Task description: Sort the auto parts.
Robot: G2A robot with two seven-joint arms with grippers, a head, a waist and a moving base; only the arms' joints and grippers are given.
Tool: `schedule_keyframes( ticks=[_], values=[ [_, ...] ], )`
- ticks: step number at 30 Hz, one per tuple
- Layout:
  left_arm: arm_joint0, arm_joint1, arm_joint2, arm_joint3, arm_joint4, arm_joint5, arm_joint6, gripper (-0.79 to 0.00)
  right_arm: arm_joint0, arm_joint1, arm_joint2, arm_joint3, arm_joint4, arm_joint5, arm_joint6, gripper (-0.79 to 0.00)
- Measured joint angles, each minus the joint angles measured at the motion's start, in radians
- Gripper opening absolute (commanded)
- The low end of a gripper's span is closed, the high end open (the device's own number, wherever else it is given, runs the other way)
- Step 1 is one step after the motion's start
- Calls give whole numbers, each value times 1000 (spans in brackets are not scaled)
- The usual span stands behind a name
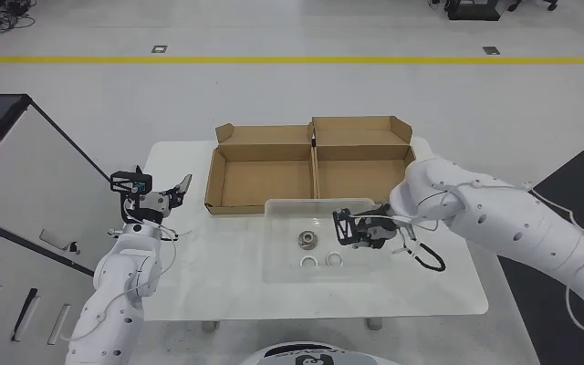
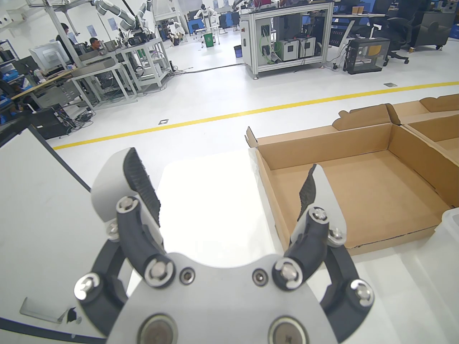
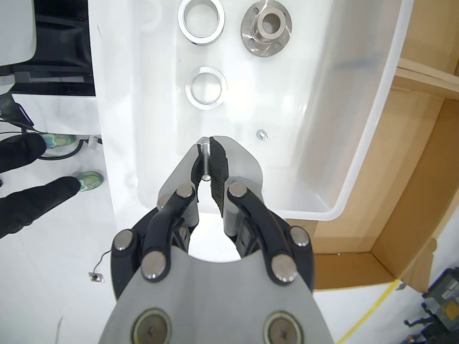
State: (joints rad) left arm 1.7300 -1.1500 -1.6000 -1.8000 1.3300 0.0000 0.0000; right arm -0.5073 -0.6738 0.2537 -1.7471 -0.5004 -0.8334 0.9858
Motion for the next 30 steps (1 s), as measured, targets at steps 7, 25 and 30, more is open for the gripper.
schedule_keyframes(
  ticks=[7,25,30],
  values=[
    [0,0,0,0,0,0,0,0,-37,37,84,52,-182,-164,-229,-785],
    [0,0,0,0,0,0,0,0,-26,91,83,67,-747,-179,-1035,-785],
    [0,0,0,0,0,0,0,0,-17,102,69,88,-878,-179,-1267,-785]
  ],
)
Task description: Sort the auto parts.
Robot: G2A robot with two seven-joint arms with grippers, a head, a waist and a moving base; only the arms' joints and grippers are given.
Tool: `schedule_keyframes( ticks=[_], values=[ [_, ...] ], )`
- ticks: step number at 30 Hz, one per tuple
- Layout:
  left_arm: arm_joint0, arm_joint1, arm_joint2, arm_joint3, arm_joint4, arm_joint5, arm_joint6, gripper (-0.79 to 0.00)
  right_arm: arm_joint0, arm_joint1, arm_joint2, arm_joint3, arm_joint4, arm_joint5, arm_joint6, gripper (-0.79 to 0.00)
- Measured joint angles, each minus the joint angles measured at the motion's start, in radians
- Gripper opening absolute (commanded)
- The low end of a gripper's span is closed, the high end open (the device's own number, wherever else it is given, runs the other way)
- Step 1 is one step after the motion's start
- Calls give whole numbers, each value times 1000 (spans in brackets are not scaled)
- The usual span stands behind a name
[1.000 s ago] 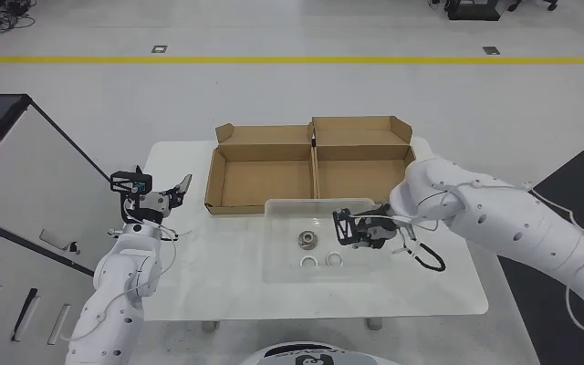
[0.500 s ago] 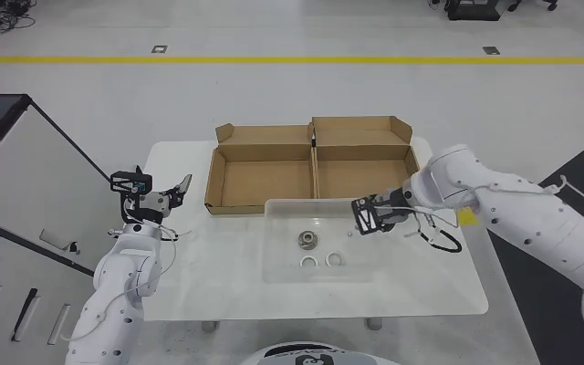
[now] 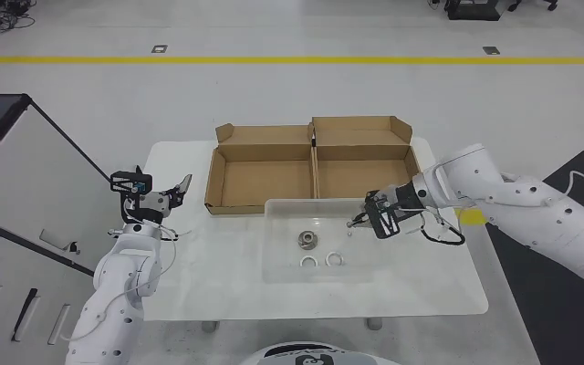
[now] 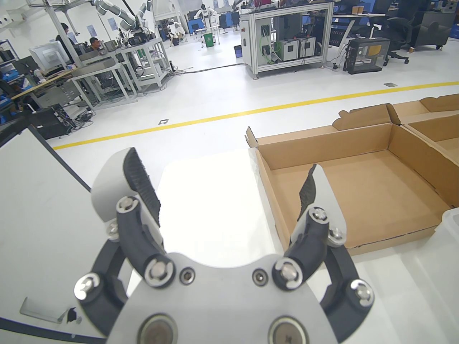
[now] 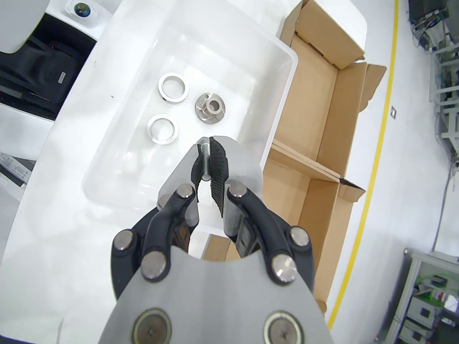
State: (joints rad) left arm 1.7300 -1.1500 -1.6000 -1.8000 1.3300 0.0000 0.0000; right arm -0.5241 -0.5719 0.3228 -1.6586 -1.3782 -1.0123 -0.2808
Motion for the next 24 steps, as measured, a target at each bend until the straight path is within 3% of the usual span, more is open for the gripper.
schedule_keyframes(
  ticks=[4,14,24],
  values=[
    [0,0,0,0,0,0,0,0,0,0,1,-1,24,0,47,-785],
    [0,0,0,0,0,0,0,0,-19,-11,8,18,39,36,30,-785],
    [0,0,0,0,0,0,0,0,37,-111,12,90,-28,23,-44,-785]
  ],
)
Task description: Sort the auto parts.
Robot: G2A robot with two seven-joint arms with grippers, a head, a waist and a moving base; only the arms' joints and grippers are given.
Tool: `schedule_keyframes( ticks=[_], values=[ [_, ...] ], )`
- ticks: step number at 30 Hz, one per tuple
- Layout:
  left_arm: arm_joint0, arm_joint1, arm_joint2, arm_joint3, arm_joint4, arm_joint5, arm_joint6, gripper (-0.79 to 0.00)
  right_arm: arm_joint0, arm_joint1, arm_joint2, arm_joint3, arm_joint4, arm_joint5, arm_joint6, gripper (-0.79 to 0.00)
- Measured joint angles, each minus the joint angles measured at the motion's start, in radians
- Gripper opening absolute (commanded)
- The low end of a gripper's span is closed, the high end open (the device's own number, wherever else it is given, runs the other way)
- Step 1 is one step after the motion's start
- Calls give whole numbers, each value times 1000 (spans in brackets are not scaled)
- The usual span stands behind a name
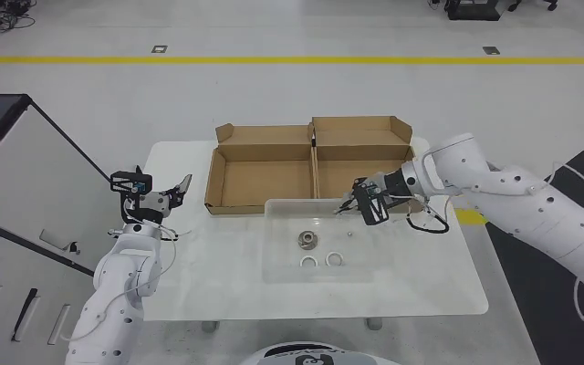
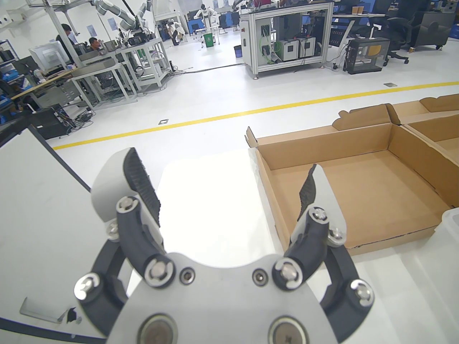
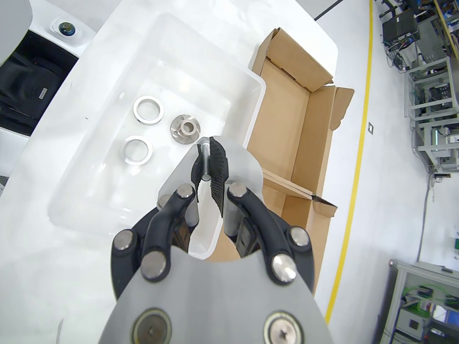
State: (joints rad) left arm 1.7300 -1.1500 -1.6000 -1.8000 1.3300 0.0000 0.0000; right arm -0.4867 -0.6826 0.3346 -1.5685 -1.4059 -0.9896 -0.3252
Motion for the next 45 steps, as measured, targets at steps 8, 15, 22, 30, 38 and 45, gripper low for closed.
schedule_keyframes(
  ticks=[8,15,22,30,38,45],
  values=[
    [0,0,0,0,0,0,0,0,63,-111,-27,104,-54,-23,-192,-785],
    [0,0,0,0,0,0,0,0,90,-161,-62,202,-98,-8,-501,-785],
    [0,0,0,0,0,0,0,0,96,-150,-106,159,5,76,-583,-785],
    [0,0,0,0,0,0,0,0,114,-95,-164,62,87,204,-711,-785],
    [0,0,0,0,0,0,0,0,96,-60,-165,0,93,273,-779,-785],
    [0,0,0,0,0,0,0,0,96,-60,-165,0,93,272,-778,-785]
  ],
)
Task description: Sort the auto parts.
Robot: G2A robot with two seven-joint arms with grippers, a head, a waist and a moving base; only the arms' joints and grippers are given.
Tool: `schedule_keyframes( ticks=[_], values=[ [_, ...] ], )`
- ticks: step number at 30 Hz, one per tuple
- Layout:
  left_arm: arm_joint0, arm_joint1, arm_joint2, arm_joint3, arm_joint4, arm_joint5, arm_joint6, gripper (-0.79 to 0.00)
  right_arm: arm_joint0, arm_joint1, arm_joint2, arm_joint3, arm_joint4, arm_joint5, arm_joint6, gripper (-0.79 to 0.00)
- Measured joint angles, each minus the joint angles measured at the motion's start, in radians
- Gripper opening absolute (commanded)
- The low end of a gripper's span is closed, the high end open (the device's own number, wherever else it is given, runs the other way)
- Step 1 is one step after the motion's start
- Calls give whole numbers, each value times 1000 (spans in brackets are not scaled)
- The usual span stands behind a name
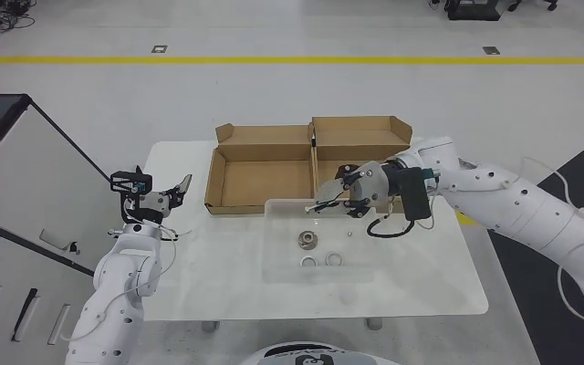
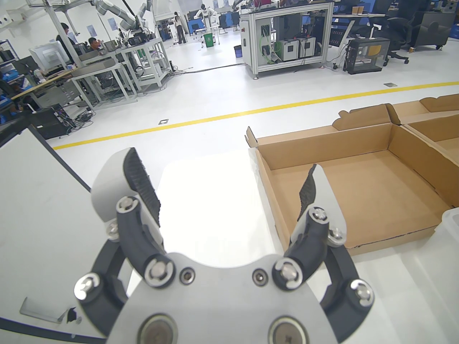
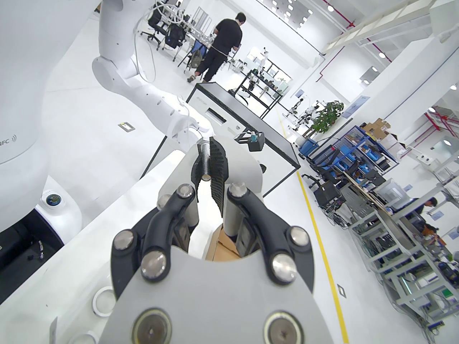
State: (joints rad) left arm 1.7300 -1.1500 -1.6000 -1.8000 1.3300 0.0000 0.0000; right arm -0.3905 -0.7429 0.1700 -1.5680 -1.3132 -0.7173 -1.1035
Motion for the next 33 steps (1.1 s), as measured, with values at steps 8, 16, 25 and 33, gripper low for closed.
schedule_keyframes(
  ticks=[8,16,25,33],
  values=[
    [0,0,0,0,0,0,0,0,0,0,0,0,0,0,0,-785],
    [0,0,0,0,0,0,0,0,-48,7,45,-61,70,69,-46,-785],
    [0,0,0,0,0,0,0,0,-126,58,68,-199,100,235,-236,-785],
    [0,0,0,0,0,0,0,0,-127,91,25,-285,109,398,-399,-785]
  ],
)
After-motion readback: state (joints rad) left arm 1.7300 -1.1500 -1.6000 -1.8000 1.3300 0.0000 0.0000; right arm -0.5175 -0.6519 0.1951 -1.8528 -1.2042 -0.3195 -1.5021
